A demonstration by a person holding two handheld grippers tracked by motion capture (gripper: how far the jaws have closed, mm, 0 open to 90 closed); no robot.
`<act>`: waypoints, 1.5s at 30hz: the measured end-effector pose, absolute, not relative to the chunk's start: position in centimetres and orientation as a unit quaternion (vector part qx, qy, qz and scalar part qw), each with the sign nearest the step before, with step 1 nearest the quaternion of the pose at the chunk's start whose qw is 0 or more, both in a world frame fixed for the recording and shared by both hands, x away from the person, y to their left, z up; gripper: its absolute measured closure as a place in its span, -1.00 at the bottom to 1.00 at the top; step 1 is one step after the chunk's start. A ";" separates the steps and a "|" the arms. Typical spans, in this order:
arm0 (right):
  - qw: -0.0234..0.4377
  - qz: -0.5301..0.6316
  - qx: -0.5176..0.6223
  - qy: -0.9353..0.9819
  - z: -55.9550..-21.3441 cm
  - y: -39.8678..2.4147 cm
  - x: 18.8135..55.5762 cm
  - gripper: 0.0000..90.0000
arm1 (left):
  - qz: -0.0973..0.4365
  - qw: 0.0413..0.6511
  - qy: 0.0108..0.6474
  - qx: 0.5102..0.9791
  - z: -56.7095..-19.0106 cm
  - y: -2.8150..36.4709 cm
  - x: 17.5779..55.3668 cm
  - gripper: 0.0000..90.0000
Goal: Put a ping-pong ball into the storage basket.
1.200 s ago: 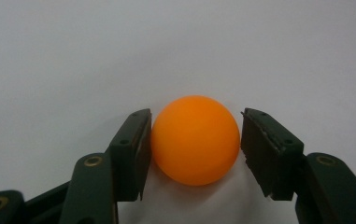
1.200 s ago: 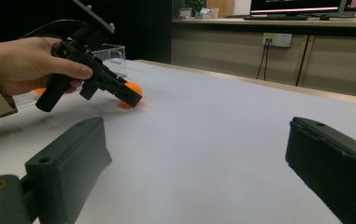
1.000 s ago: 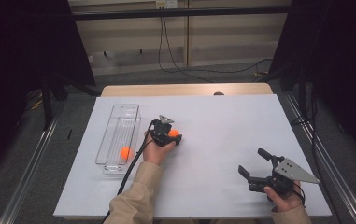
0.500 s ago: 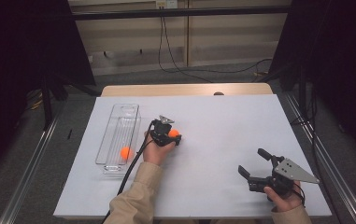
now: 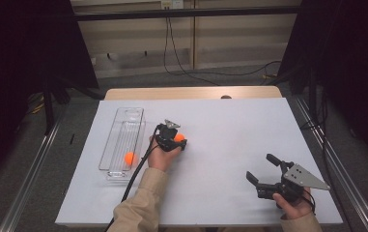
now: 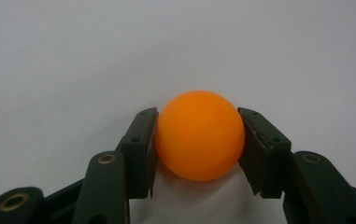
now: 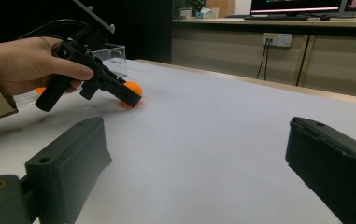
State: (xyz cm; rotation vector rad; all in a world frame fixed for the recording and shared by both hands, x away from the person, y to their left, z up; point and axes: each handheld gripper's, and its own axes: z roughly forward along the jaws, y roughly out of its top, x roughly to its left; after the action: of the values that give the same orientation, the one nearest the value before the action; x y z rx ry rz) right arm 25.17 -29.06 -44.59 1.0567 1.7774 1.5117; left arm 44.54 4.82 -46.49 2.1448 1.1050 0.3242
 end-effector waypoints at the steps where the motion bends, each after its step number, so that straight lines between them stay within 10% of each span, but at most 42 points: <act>1: 0.286 0.565 0.395 0.665 -44.6 -29.1 25.2 -0.89 | 0.125 0.347 0.427 0.826 -46.5 4.8 44.5 0.13; 45: 0.287 0.566 0.394 0.665 -44.6 -29.1 25.1 -0.89 | 0.080 0.366 0.443 0.815 -44.2 6.2 44.1 0.13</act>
State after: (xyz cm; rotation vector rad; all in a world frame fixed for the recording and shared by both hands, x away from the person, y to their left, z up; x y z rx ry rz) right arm 25.15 -29.12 -44.57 1.0537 1.7755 1.5117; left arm 44.11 6.25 -44.16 2.0947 1.1390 0.2049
